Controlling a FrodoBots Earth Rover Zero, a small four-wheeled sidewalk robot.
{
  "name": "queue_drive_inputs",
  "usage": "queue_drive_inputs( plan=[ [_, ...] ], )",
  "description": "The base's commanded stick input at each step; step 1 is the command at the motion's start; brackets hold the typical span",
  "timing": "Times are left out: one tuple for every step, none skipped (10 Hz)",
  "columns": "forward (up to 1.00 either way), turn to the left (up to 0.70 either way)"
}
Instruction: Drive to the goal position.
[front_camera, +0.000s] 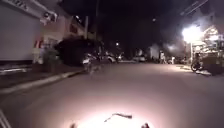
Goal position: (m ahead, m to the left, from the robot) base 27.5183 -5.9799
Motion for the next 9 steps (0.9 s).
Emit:
queue_drive_inputs(
  plan=[
    [0.7, 0.0],
    [0.7, 0.0],
    [0.7, 0.0],
    [0.7, 0.0],
    [0.7, 0.0],
    [0.7, 0.0],
    [0.7, 0.0],
    [0.7, 0.0],
    [0.7, 0.0]
  ],
)
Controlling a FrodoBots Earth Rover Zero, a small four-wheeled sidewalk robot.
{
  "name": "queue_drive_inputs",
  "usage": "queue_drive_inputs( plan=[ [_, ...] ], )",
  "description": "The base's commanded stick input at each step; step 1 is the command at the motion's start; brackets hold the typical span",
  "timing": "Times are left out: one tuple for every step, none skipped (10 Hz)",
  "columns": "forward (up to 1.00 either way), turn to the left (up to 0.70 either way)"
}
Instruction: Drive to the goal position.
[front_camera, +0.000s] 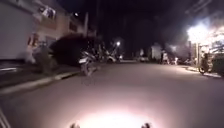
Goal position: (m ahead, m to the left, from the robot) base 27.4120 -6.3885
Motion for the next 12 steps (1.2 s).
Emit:
queue_drive_inputs(
  plan=[
    [0.7, 0.0],
    [0.7, 0.0],
    [0.7, 0.0],
    [0.7, -0.02],
    [0.7, -0.35],
    [0.7, -0.35],
    [0.7, -0.35],
    [0.7, -0.16],
    [0.7, 0.0],
    [0.7, 0.0],
    [0.7, 0.0],
    [0.7, 0.0]
  ],
)
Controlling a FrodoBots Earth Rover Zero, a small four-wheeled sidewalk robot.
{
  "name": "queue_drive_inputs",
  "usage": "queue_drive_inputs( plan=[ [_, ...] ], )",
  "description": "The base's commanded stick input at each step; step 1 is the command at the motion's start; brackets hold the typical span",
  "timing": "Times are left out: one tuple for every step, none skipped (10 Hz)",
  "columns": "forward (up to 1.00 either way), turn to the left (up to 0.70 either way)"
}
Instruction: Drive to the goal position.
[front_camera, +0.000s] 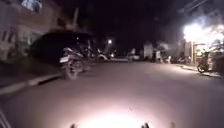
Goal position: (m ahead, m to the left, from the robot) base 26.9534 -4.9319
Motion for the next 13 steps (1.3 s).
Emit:
queue_drive_inputs(
  plan=[
    [0.7, 0.0],
    [0.7, 0.0],
    [0.7, 0.0],
    [0.7, 0.0],
    [0.7, 0.0],
    [0.7, 0.0],
    [0.7, 0.0],
    [0.7, 0.0],
    [0.7, 0.0],
    [0.7, 0.0],
    [0.7, 0.0],
    [0.7, 0.0],
    [0.7, 0.0]
  ],
)
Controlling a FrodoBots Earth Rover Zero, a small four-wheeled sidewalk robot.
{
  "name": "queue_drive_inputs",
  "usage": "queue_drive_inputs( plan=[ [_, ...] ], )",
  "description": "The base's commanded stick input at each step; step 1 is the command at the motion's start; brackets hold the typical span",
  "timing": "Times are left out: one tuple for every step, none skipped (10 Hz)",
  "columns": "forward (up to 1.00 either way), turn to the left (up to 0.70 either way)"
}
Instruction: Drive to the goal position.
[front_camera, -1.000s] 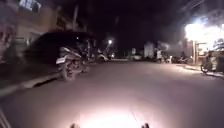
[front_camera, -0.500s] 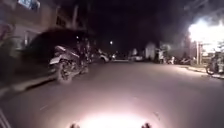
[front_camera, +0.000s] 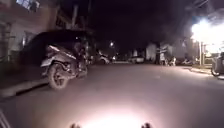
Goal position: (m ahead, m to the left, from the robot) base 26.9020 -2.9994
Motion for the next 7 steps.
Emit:
queue_drive_inputs(
  plan=[
    [0.7, 0.0],
    [0.7, 0.0],
    [0.7, 0.0],
    [0.7, 0.0],
    [0.7, 0.0],
    [0.7, 0.0],
    [0.7, 0.0]
  ],
)
